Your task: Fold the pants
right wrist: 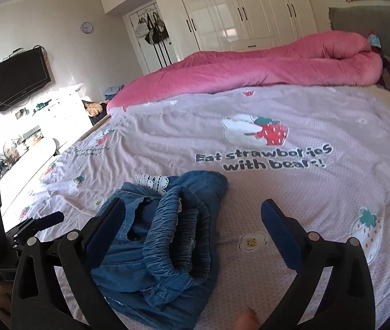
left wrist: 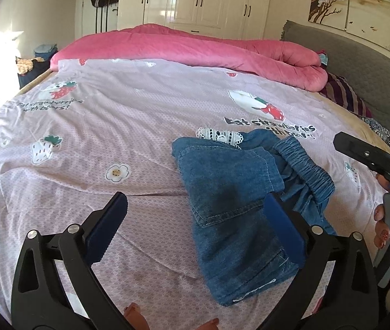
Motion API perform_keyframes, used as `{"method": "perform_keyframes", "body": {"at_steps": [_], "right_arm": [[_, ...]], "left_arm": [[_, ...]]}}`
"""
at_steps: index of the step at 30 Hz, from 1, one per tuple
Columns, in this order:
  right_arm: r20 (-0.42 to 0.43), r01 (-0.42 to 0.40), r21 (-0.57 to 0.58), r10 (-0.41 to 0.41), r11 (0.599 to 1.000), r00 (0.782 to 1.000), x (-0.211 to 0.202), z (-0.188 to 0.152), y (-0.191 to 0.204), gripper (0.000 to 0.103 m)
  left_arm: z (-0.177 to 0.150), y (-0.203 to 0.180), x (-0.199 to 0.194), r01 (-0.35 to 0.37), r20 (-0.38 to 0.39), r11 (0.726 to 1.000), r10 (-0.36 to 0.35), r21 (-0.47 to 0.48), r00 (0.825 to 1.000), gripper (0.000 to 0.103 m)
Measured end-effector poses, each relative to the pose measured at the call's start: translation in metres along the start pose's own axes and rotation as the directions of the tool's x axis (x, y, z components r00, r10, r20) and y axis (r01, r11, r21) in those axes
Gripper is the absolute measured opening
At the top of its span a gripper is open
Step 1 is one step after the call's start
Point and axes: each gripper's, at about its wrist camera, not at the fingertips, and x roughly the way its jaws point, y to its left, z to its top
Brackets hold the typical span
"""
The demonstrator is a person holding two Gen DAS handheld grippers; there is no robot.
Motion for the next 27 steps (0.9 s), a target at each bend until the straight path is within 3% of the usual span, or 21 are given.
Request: {"method": "perform_keyframes", "body": {"at_steps": [11, 27], "right_arm": [[0.047, -0.02, -0.043, 0.022, 0.999, 0.999, -0.025, -0.003, 0.016, 0.098], [0.063, -0.036, -0.044, 0.038, 0.998, 0.997, -0.053, -0.023, 0.025, 0.098]], "left_arm": [[-0.004, 0.001, -0.024, -0.004, 0.022, 1.0, 0.005, -0.028, 1.0, 0.093], [-0.027, -0.009, -0.054, -0.027, 0.062, 1.0, 0.027, 0.002, 0.998, 0.093]]}}
